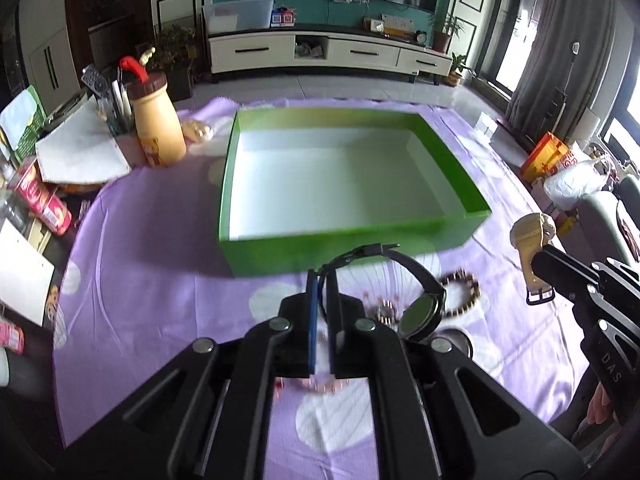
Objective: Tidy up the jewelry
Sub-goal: 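Carry both watches into the green box and open both tools to release them, then grasp the red bead bracelet with the left tool while the right tool grasps the green jade pendant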
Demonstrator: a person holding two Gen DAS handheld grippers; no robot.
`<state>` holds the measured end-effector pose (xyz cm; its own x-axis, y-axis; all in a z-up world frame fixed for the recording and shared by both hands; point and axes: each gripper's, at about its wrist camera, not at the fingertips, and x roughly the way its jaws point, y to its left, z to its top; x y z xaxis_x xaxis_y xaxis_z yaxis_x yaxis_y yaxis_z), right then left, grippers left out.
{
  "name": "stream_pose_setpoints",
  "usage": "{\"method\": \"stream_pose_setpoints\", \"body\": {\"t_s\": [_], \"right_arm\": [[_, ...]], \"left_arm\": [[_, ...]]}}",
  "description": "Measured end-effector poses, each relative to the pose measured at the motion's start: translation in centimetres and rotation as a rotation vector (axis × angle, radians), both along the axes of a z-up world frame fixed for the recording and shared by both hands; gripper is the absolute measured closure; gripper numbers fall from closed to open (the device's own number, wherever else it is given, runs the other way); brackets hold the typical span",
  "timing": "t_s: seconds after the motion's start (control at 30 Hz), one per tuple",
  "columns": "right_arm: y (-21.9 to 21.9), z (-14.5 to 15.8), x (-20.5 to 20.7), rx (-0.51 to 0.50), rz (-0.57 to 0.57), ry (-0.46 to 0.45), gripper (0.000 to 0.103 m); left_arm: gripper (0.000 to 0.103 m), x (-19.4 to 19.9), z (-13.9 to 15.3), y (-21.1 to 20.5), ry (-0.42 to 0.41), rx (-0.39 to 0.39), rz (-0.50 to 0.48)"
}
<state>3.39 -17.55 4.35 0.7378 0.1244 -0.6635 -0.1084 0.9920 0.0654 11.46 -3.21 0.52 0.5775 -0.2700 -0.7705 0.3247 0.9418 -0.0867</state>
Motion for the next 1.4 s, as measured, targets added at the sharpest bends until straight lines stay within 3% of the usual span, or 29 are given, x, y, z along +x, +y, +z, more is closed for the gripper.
{"method": "stream_pose_setpoints", "body": {"t_s": [0.17, 0.33, 0.57, 0.8, 0.87, 0.93, 0.97, 1.03, 1.1, 1.17, 1.23, 1.4], "right_arm": [[-0.4, 1.0, 3.9, 0.021, -0.010, -0.034, 0.100], [-0.6, 0.7, 7.7, 0.047, -0.011, -0.024, 0.100], [-0.8, -2.0, 12.1, 0.089, -0.013, 0.058, 0.098], [-0.6, -3.9, 13.8, 0.091, -0.023, 0.103, 0.098], [-0.6, -3.9, 13.7, 0.082, -0.031, 0.108, 0.093], [-0.8, -3.8, 13.3, 0.083, -0.041, 0.101, 0.081], [-0.9, -3.6, 13.0, 0.082, -0.045, 0.099, 0.081], [-1.2, -3.4, 12.2, 0.092, -0.048, 0.092, 0.081], [-1.5, -3.0, 11.3, 0.092, -0.054, 0.086, 0.079], [-1.8, -2.6, 10.1, 0.093, -0.064, 0.075, 0.069], [-2.2, -2.3, 8.7, 0.099, -0.078, 0.068, 0.061], [-3.2, -1.8, 5.2, 0.118, -0.101, 0.071, 0.058]], "left_arm": [[0.099, 3.5, 1.0, -1.1, -0.041, 0.004, 0.019], [0.099, 7.3, 0.9, -2.0, -0.025, -0.002, 0.035], [0.099, 11.0, -1.3, -3.1, 0.029, 0.030, 0.057], [0.096, 12.7, -4.0, -4.4, 0.073, 0.097, 0.066], [0.091, 12.8, -4.3, -4.5, 0.081, 0.099, 0.064], [0.073, 12.6, -4.3, -4.5, 0.079, 0.086, 0.064], [0.068, 12.4, -4.1, -4.5, 0.069, 0.087, 0.068], [0.045, 11.9, -3.5, -4.3, 0.051, 0.082, 0.072], [0.032, 11.2, -2.6, -3.9, 0.034, 0.065, 0.075], [0.030, 10.6, -1.9, -3.6, 0.027, 0.057, 0.068], [0.019, 9.8, -1.0, -2.8, 0.024, 0.037, 0.064], [0.016, 7.5, 1.2, -0.2, 0.009, 0.003, 0.080]]}}
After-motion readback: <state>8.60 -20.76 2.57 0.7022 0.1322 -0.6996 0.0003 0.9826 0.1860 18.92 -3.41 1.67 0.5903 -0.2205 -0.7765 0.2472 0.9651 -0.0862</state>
